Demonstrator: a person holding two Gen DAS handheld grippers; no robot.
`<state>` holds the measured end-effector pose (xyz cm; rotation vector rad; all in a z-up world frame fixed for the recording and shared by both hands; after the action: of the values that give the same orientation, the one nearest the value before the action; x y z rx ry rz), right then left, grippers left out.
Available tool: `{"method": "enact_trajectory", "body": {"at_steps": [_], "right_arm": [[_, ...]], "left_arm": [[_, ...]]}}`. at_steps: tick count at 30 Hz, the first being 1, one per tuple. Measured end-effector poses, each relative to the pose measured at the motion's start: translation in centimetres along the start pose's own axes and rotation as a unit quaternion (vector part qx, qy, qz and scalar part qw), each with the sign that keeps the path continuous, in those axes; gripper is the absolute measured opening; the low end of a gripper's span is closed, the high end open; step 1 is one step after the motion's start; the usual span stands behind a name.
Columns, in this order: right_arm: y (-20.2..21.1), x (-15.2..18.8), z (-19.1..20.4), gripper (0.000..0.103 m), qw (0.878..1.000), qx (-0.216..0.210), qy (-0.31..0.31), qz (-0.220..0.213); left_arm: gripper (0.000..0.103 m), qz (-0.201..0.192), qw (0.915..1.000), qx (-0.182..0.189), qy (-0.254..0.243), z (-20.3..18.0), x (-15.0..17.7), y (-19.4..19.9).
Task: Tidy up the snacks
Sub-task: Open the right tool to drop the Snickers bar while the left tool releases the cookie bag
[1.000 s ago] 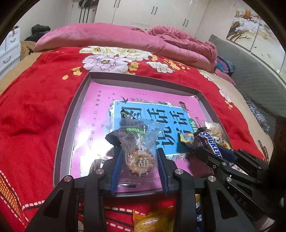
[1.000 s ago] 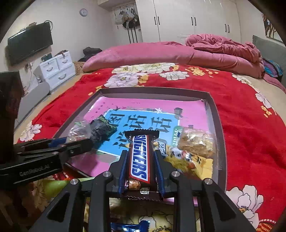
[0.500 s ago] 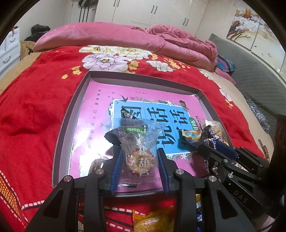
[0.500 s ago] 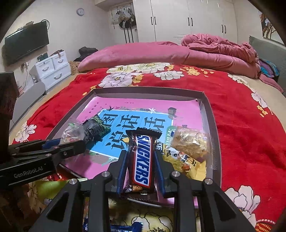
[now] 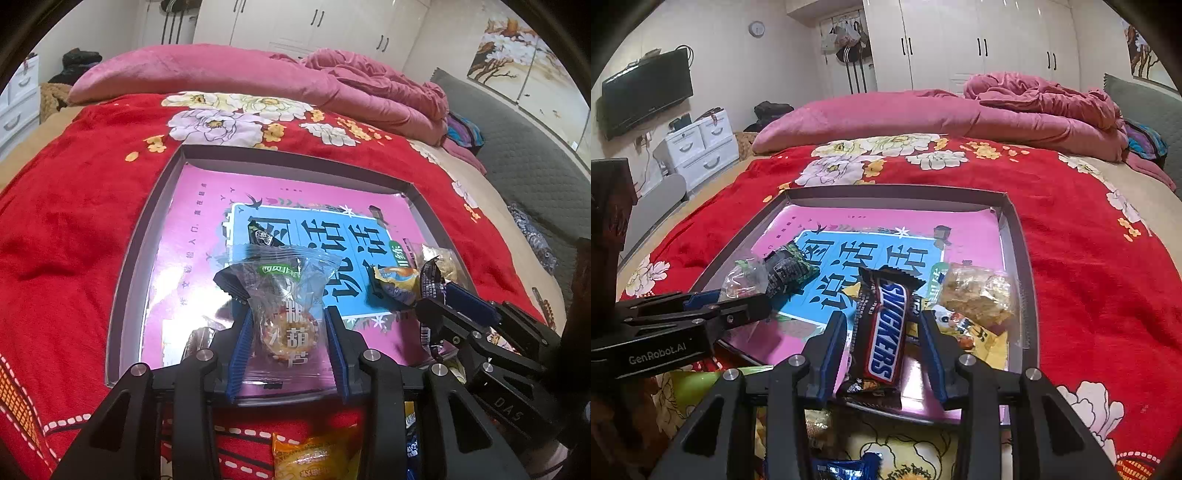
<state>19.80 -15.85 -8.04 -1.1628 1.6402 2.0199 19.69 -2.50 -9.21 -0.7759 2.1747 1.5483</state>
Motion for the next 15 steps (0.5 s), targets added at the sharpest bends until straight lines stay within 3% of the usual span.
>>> {"method": "enact_trajectory", "body": {"at_steps": [15], "right_arm": [[1.02, -0.31, -0.65, 0.049, 1.000, 0.005, -0.008, -0.014]], "left_arm": [[0.051, -0.005, 1.0000, -0.001, -0.001, 0.19, -0.12, 0.43]]}}
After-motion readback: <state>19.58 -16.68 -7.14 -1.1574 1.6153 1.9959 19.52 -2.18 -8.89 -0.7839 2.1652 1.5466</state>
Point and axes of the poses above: each gripper's, at about its wrist camera, not at the fingertips, and y roughly against the way its jaws point, z to its left, x to its underside, the point moved 8 cm from there along -y, roughly the way its jaws point, and after that the axes turned 8 degrees about y, right-handed, at the moved point
